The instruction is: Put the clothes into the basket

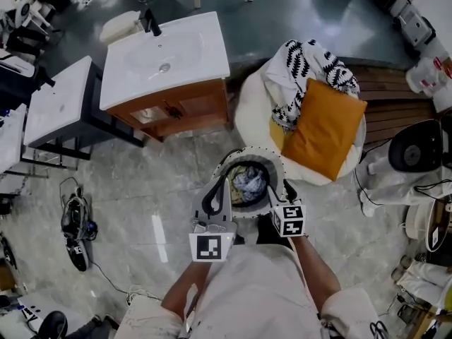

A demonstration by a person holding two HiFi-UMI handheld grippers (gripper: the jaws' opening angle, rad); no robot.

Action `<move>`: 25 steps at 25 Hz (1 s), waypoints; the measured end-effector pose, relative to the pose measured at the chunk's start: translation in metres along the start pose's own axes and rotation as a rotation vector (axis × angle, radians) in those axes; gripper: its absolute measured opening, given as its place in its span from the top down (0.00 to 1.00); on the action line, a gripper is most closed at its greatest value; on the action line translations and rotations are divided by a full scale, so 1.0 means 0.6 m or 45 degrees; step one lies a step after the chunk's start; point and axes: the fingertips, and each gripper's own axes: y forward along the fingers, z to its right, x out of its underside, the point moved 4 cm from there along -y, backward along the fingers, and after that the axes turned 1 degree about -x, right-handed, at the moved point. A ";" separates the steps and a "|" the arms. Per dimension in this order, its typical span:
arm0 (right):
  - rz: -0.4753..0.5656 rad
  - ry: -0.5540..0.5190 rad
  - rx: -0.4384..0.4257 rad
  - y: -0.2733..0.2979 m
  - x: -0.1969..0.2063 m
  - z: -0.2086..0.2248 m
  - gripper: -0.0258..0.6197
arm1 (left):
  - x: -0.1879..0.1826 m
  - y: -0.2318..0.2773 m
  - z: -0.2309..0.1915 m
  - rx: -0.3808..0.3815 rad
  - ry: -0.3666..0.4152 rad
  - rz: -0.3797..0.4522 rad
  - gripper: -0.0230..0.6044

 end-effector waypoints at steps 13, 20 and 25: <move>0.564 -0.110 0.074 -0.147 -0.291 0.036 0.64 | -0.057 0.038 0.009 -0.012 0.018 0.025 0.96; 0.801 -0.165 0.114 -0.228 -0.418 0.058 0.64 | -0.125 0.056 -0.006 -0.042 0.045 0.097 0.96; 0.909 -0.281 0.160 -0.276 -0.476 0.062 0.64 | -0.186 0.062 -0.033 -0.123 0.086 0.166 0.96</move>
